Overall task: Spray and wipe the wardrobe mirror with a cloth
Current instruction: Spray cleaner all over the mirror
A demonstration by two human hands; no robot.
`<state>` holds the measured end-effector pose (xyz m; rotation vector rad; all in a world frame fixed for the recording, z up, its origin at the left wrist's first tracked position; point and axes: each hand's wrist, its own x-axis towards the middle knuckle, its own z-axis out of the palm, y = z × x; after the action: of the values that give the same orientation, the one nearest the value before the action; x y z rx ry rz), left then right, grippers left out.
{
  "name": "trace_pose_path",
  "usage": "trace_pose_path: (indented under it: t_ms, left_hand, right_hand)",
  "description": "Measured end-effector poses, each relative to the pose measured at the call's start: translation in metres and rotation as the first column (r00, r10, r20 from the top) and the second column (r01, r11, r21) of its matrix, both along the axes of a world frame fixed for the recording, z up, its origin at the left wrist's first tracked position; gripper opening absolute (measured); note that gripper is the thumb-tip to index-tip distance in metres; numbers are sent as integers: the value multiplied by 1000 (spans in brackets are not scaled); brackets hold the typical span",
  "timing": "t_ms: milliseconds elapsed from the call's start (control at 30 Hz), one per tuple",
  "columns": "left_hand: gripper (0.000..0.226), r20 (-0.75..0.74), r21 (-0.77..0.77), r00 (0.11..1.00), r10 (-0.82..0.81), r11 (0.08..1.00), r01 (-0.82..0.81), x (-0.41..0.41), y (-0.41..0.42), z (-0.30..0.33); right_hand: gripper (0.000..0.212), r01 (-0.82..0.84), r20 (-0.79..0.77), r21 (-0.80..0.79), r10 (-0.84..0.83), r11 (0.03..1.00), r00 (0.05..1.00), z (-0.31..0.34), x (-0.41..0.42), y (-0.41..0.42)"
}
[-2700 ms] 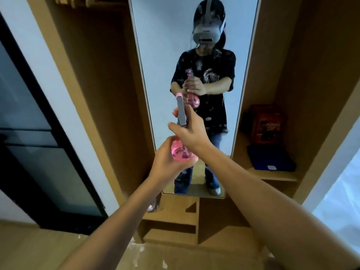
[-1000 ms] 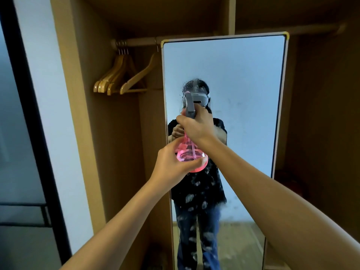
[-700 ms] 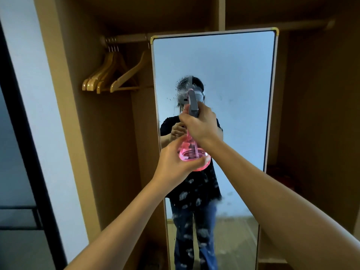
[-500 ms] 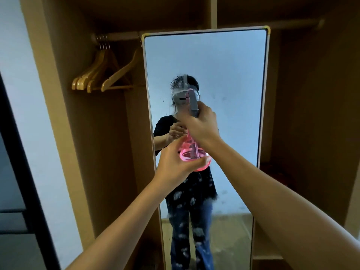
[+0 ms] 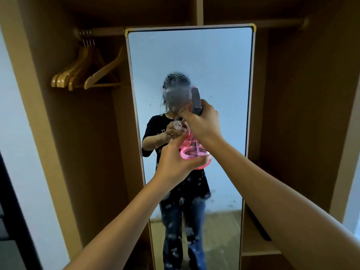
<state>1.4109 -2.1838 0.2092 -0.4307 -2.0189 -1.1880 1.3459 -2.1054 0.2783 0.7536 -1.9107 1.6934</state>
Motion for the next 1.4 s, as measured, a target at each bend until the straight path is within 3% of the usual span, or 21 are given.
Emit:
trace_pose_path:
  t_ms: [167, 300, 533, 1200, 1400]
  left_hand:
    - [35, -14, -27, 1000, -13, 1000, 12, -7, 14, 8]
    - [28, -13, 1, 1000, -17, 1000, 17, -18, 23, 15]
    - [28, -3, -5, 1000, -17, 1000, 17, -31, 36, 22]
    - [28, -103, -180, 994, 46, 982, -64, -62, 81, 22]
    - [32, -15, -148, 1000, 13, 989, -15, -70, 85, 13]
  right_hand:
    - [6, 31, 14, 1, -31, 1000, 999, 7, -11, 14]
    - [21, 62, 22, 18, -63, 998, 998, 18, -18, 22]
    - [17, 57, -16, -14, -58, 998, 998, 26, -28, 39]
    - [11, 104, -2, -26, -105, 994, 995, 21, -54, 90]
    - [16, 112, 25, -30, -112, 993, 993, 14, -60, 98]
